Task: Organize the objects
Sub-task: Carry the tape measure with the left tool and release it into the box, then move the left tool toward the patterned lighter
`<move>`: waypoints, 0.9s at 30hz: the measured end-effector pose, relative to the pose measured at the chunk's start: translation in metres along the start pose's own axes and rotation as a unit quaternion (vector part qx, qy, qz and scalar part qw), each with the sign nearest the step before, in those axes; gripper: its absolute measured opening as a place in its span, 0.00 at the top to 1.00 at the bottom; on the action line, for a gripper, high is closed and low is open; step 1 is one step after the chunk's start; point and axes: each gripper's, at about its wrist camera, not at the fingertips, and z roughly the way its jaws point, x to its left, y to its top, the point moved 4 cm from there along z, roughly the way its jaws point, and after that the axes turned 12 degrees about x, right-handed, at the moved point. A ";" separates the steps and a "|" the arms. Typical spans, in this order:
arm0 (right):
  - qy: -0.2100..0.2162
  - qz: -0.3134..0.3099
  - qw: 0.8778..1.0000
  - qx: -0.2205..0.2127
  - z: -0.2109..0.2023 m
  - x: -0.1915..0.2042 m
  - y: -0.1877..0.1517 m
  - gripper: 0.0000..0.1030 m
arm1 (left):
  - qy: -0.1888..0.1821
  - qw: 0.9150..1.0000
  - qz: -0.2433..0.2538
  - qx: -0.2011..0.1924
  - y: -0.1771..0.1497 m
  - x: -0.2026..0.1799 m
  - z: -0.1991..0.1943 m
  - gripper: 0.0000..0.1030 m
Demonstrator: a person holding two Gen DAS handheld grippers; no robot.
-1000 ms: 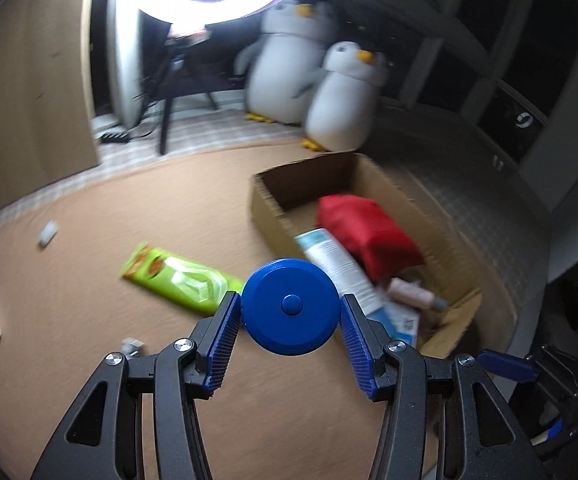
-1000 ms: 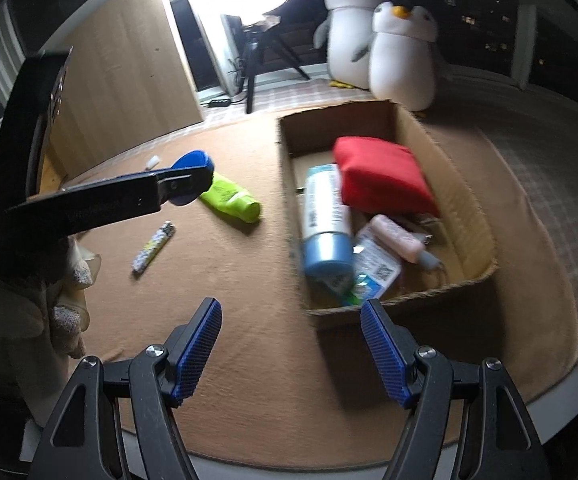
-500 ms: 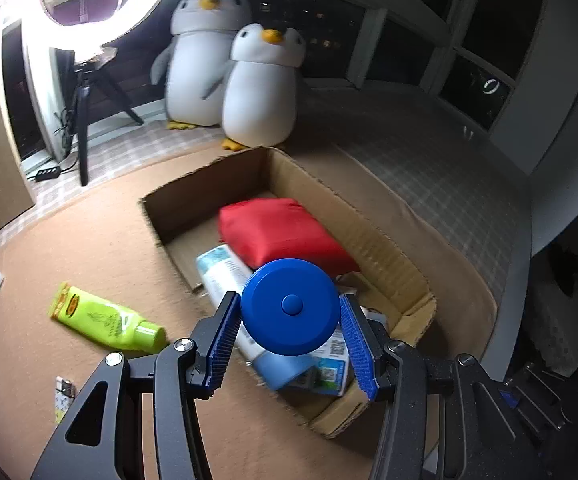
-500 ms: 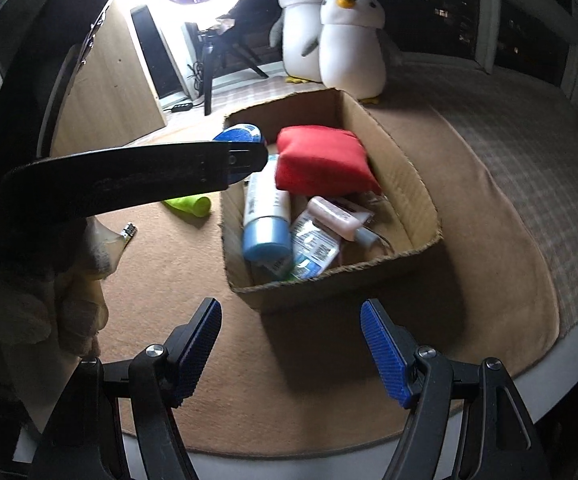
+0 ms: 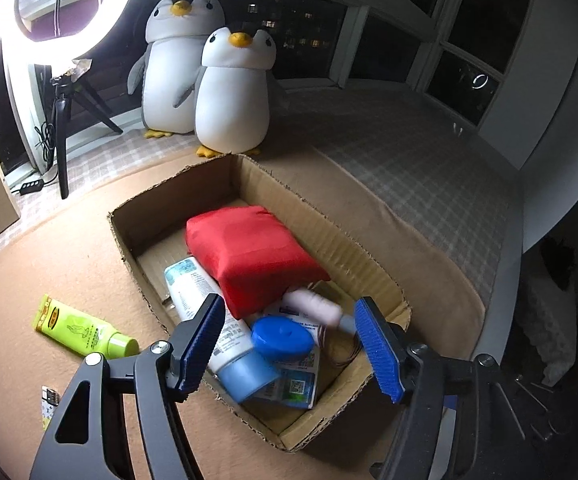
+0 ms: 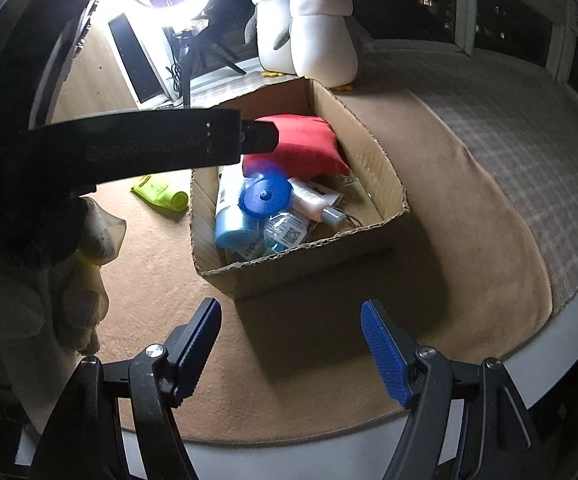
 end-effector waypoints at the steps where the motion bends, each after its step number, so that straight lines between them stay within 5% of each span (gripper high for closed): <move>1: 0.000 0.000 1.000 0.000 0.000 0.000 0.000 0.33 | -0.001 1.000 0.000 0.000 0.000 0.000 -0.001 0.31; 14: 0.006 -0.017 1.000 0.008 0.004 0.015 -0.001 0.33 | 0.006 1.000 -0.026 -0.002 -0.017 0.028 -0.014 0.31; 27: 0.030 -0.063 0.997 0.024 0.017 0.069 0.003 0.33 | 0.035 0.993 -0.117 0.000 -0.074 0.119 -0.046 0.31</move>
